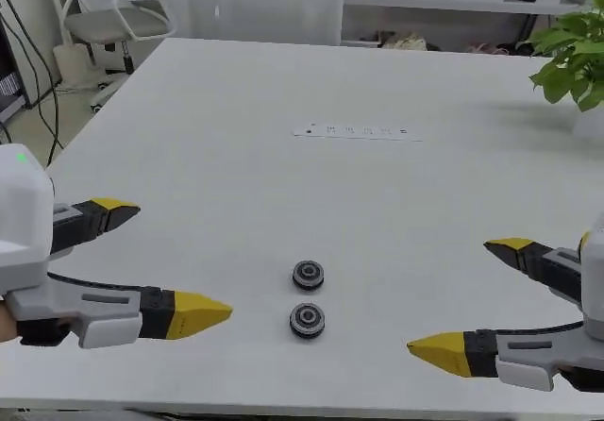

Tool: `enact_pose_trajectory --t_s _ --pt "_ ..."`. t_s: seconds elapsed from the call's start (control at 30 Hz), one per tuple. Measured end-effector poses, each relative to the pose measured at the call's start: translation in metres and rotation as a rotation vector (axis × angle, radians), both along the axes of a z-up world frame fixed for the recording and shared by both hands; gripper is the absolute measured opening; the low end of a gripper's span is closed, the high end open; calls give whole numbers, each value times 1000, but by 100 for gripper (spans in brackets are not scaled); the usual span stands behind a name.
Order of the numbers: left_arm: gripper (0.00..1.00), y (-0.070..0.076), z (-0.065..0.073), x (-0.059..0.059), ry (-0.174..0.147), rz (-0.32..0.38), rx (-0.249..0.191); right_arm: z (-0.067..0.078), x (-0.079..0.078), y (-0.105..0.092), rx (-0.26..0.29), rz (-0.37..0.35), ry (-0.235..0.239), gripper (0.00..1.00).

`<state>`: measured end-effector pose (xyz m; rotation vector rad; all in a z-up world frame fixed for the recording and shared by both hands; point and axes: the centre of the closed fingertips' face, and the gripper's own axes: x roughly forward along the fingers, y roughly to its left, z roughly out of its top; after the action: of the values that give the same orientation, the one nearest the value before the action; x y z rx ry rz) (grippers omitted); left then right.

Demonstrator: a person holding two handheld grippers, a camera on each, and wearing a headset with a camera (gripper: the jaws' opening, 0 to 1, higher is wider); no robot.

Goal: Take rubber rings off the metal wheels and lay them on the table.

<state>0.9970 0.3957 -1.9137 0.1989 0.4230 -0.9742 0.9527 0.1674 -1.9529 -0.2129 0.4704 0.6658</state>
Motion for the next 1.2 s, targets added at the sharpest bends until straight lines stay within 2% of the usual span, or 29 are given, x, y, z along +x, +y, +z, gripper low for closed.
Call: enact_pose_trajectory --t_s 0.2,0.37,0.67,0.9,1.2 --pt "99 -2 -2 -2 1 -11 2 0 1 0 4 1 -3 99" --pt "99 -4 0 -2 -6 -21 4 5 5 0 2 8 -23 99" --pt "99 -8 8 3 -29 -36 6 15 12 0 -14 21 -59 99" --pt "99 -13 9 6 -38 -59 21 17 17 2 -20 32 -72 99" --pt "97 -21 10 14 -45 -83 14 16 25 7 -48 62 -87 99"
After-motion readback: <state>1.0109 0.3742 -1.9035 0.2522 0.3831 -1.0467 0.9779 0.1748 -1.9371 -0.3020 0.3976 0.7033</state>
